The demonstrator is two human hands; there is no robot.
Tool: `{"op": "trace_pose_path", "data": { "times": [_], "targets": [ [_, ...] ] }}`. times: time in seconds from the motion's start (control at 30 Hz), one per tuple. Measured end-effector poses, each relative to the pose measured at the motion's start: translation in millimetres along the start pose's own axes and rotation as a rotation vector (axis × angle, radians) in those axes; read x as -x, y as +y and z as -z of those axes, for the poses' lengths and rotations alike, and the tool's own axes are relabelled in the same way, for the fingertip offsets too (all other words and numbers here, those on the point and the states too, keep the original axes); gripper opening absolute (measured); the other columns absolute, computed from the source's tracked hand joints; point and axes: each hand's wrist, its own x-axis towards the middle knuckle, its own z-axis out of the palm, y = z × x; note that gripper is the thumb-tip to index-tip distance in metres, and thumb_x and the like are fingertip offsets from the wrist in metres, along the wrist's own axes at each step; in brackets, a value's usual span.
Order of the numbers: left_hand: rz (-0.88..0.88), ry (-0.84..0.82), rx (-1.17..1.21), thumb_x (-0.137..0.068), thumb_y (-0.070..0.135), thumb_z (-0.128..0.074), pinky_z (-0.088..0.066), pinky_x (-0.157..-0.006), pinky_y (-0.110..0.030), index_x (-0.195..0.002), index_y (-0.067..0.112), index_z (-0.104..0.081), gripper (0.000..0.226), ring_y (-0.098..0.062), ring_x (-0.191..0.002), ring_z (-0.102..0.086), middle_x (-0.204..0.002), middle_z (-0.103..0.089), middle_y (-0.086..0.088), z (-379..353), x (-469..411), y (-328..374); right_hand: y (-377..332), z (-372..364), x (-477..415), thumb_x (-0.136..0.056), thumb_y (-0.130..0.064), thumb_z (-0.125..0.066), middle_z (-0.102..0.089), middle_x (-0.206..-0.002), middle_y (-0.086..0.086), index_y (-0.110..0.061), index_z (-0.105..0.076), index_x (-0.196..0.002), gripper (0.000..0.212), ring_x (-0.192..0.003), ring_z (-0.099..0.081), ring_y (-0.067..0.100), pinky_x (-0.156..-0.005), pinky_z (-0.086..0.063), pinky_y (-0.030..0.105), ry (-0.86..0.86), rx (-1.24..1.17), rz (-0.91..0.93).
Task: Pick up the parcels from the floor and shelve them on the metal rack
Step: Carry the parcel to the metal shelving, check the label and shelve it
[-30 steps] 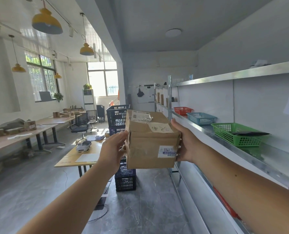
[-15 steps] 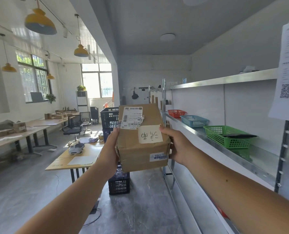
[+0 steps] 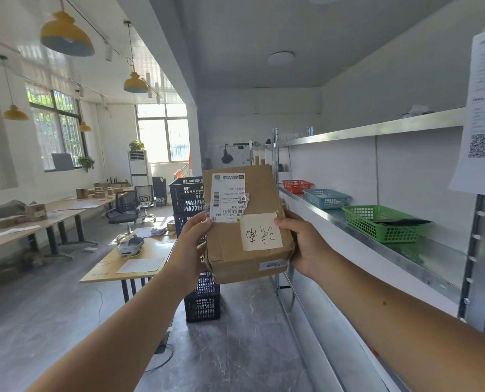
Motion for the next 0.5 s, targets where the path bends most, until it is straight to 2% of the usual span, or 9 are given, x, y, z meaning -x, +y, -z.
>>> {"op": "trace_pose_path", "data": {
  "times": [0.07, 0.17, 0.23, 0.33, 0.5],
  "targets": [
    [-0.011, -0.011, -0.017, -0.079, 0.041, -0.069, -0.058, -0.081, -0.047, -0.135, 0.03, -0.064, 0.057, -0.039, -0.12, -0.068, -0.129, -0.075, -0.003, -2, 2, 2, 1, 0, 2, -0.073, -0.019, -0.072, -0.079, -0.118, 0.013, -0.03, -0.08, -0.113, 0.043, -0.113, -0.073, 0.037, -0.088, -0.06, 0.05, 0.0, -0.023, -0.005],
    [-0.022, -0.029, -0.011, -0.074, 0.031, -0.067, -0.059, -0.059, -0.031, -0.132, 0.034, -0.066, 0.058, -0.025, -0.097, -0.069, -0.101, -0.082, 0.009, -2, 6, 4, 1, 2, 6, -0.072, -0.014, -0.067, -0.081, -0.11, 0.013, -0.03, -0.084, -0.103, 0.038, -0.094, -0.08, 0.031, -0.064, -0.064, 0.039, -0.012, -0.045, -0.017],
    [-0.022, -0.049, -0.02, -0.072, 0.024, -0.065, -0.06, -0.063, -0.033, -0.136, 0.034, -0.063, 0.065, -0.026, -0.098, -0.068, -0.099, -0.081, 0.009, -1, 6, 2, 1, 3, 9, -0.071, -0.013, -0.065, -0.082, -0.107, 0.012, -0.031, -0.084, -0.1, 0.039, -0.092, -0.08, 0.03, -0.062, -0.063, 0.038, -0.024, -0.03, -0.021],
    [-0.018, -0.06, -0.043, -0.067, 0.014, -0.064, -0.061, -0.07, -0.04, -0.142, 0.037, -0.057, 0.079, -0.03, -0.106, -0.068, -0.111, -0.08, 0.001, -1, 8, -2, 2, 6, 11, -0.07, -0.013, -0.064, -0.082, -0.11, 0.01, -0.035, -0.082, -0.105, 0.045, -0.1, -0.078, 0.033, -0.069, -0.062, 0.04, -0.042, 0.034, -0.043],
    [-0.023, -0.056, -0.187, -0.067, 0.006, -0.065, -0.064, -0.068, -0.044, -0.154, 0.05, -0.034, 0.102, -0.035, -0.102, -0.073, -0.115, -0.078, -0.003, 0, 10, -4, -6, 10, 16, -0.075, -0.013, -0.069, -0.083, -0.103, 0.007, -0.043, -0.08, -0.109, 0.047, -0.086, -0.081, 0.023, -0.056, -0.061, 0.033, -0.104, 0.171, -0.107]
  ]
}}
